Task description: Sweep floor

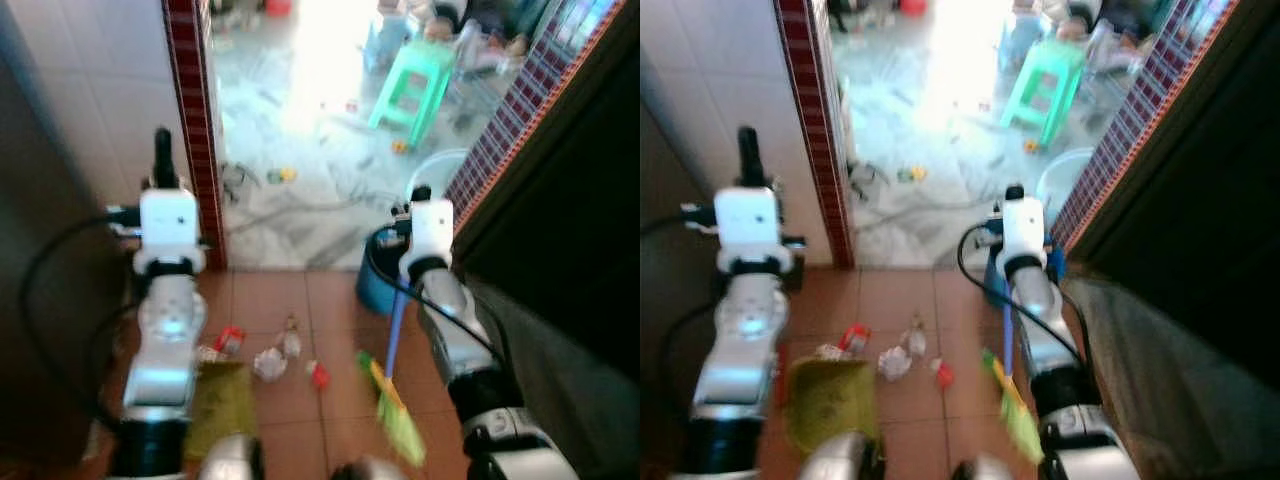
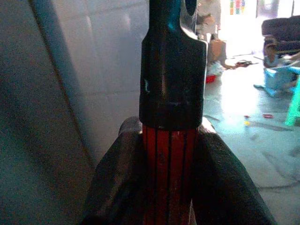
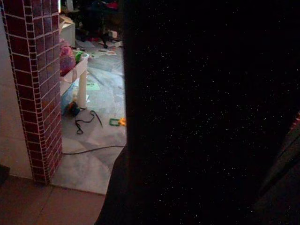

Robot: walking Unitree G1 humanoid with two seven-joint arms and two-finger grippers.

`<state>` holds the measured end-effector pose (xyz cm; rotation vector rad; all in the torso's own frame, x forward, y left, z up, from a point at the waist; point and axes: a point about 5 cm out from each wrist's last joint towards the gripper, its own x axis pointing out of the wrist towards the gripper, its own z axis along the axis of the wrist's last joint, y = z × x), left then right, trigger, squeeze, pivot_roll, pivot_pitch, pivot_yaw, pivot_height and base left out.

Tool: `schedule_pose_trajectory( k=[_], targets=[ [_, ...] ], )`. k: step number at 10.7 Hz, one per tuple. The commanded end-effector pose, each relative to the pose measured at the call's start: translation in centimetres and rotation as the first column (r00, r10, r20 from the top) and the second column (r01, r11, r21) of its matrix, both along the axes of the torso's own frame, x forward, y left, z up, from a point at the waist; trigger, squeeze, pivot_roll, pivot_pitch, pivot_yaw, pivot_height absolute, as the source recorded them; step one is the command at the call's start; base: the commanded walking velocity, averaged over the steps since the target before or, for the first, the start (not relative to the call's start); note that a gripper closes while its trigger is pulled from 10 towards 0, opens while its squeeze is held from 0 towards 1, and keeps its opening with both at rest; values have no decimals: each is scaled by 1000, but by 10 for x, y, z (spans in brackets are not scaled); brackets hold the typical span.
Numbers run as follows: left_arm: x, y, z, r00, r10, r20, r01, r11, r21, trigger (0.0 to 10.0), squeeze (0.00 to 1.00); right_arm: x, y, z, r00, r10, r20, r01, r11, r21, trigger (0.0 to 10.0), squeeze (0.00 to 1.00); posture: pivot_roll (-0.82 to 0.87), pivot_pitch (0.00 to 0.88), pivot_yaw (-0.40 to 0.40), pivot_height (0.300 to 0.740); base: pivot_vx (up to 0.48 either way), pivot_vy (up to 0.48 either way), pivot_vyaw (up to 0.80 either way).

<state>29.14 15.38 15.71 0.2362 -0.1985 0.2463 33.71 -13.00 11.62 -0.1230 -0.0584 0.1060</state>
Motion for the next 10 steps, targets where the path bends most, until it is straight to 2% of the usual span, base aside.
schedule_pose_trajectory(
  k=[1, 2, 5, 6, 8, 10],
  targets=[
    [2, -8, 3, 999, -33, 27, 33, 999, -13, 10000, 0, 1, -1, 2, 1000, 5, 6, -5, 1000, -8, 10000, 0, 67, 65, -112, 740, 0, 0, 0],
    [6, -15, -4, 999, -34, 10, 34, 999, -14, 10000, 0, 1, -1, 3, 1000, 14, 6, -14, 1000, -7, 10000, 0, 50, 70, -115, 740, 0, 0, 0],
    [16, -18, -11, 999, -36, -15, 37, 997, 62, 10000, 0, 0, -1, 4, 1000, 13, 2, -13, 1000, 11, 10000, 0, 22, 71, -86, 740, 0, 0, 0],
    [24, -17, -11, 1000, -4, -9, 5, 998, 65, 10000, 0, -2, 0, 3, 1000, 15, 0, -15, 1000, 24, 10000, 0, 15, 67, -67, 740, 0, 0, 0],
    [29, -18, -9, 999, 34, 2, -34, 997, 65, 10000, 0, -3, 0, 4, 1000, 13, 10, -14, 1000, 28, 10000, 0, 12, 66, -61, 740, 0, 0, 0],
    [30, -26, -11, 1000, 2, 11, -2, 999, 45, 10000, 0, -2, 2, 9, 999, 32, 40, -33, 999, 20, 10000, 0, 24, 61, -60, 740, 0, 0, 800]
  ],
)
